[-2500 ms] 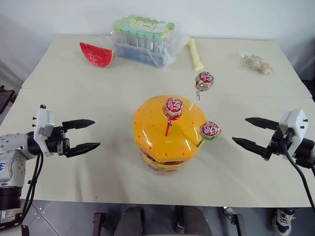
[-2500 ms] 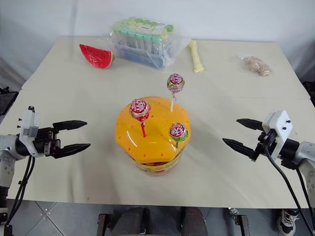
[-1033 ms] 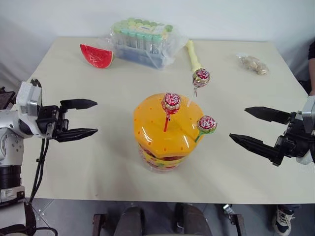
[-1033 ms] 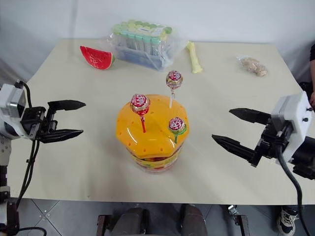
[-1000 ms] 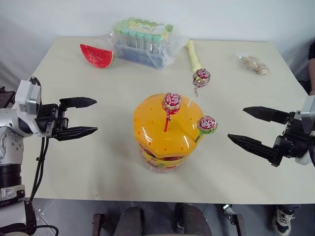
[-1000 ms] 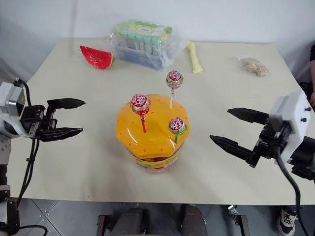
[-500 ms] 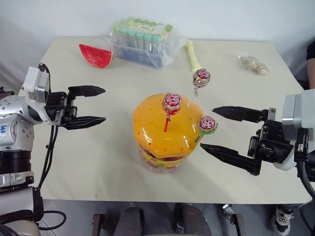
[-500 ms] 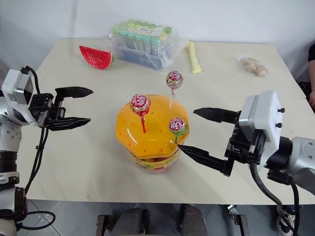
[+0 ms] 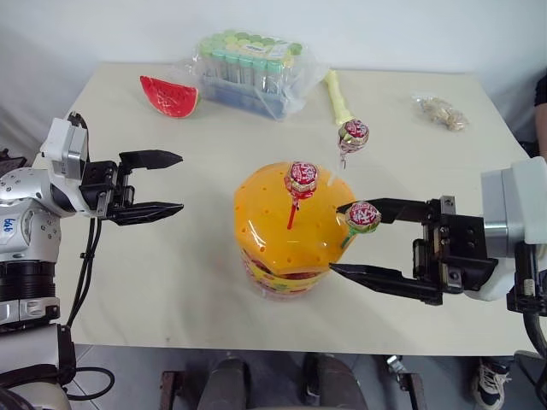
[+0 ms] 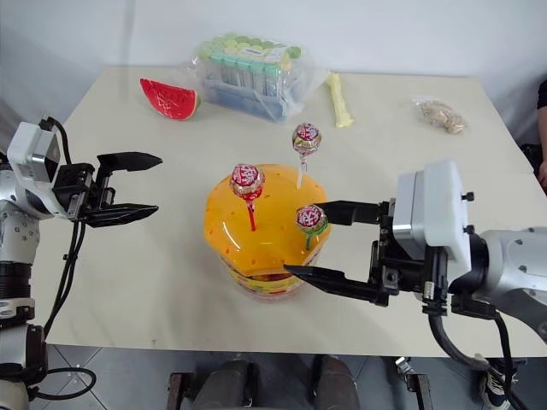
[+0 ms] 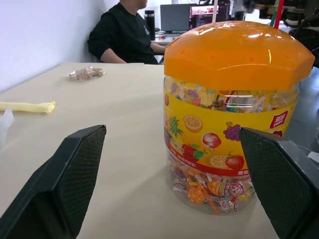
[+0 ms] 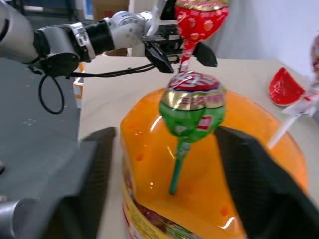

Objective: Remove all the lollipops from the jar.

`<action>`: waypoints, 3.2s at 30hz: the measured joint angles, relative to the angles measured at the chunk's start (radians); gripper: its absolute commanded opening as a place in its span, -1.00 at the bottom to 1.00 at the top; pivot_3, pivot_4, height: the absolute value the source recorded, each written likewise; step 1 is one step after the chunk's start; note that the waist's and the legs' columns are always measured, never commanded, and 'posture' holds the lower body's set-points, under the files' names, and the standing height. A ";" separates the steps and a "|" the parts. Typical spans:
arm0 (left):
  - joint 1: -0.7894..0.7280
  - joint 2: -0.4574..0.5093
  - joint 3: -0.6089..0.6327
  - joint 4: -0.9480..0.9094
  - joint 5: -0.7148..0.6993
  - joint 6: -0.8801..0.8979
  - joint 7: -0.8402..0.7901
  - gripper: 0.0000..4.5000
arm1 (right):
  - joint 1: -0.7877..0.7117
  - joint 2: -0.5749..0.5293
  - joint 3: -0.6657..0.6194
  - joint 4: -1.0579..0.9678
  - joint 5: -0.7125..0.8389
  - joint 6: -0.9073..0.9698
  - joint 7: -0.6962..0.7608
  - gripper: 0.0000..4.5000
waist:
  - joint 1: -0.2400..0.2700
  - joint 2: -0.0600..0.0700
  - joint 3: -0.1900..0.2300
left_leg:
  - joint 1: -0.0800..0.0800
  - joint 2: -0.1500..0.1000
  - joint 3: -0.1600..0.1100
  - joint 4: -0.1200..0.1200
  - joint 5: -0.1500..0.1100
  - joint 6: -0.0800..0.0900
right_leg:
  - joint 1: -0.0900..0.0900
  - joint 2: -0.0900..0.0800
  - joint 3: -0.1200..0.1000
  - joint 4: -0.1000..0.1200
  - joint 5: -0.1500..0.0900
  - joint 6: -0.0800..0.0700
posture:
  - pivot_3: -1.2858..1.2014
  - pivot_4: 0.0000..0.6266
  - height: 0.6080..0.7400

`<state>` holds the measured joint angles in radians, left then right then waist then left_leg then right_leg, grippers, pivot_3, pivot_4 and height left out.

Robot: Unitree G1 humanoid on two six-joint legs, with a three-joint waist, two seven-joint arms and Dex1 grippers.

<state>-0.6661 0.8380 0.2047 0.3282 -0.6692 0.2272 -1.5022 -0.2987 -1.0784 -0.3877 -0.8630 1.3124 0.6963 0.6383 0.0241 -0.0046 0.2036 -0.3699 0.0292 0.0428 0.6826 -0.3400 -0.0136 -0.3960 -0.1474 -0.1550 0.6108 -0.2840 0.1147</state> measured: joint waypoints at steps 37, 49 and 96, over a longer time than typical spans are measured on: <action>0.112 0.071 0.006 -0.280 -0.257 0.134 0.000 1.00 | 0.379 0.034 -0.307 0.401 -0.355 0.006 0.153 -0.98 | -0.002 -0.001 0.000 | 0.001 0.000 0.002 0.001 0.000 0.001 | 0.000 0.000 0.003 0.001 0.000 0.001 | 0.03 -0.52 1.00; 0.174 0.093 0.126 -0.454 -0.360 0.253 0.001 1.00 | 0.252 0.041 0.020 0.765 -0.676 0.072 0.061 -0.98 | -0.002 -0.001 0.000 | 0.002 0.000 0.005 0.000 0.000 0.001 | -0.002 0.000 0.006 0.001 0.000 0.001 | 0.03 -0.52 1.00; 0.235 0.122 0.158 -0.309 -0.232 0.260 0.001 1.00 | 0.136 0.049 -0.177 0.121 -0.218 0.111 0.151 1.00 | 0.002 -0.001 0.000 | 0.001 0.000 0.007 0.000 -0.002 0.002 | -0.002 0.001 0.008 0.000 0.001 0.001 | 0.03 -0.52 1.00</action>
<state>-0.4312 0.9598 0.3625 0.0195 -0.9015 0.4869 -1.5014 -0.1630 -1.0290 -0.5652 -0.7418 1.0945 0.8074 0.7890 0.0256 -0.0056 0.2037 -0.3684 0.0297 0.0493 0.6829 -0.3418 -0.0116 -0.3985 -0.1462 -0.1469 0.6107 -0.2826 0.1159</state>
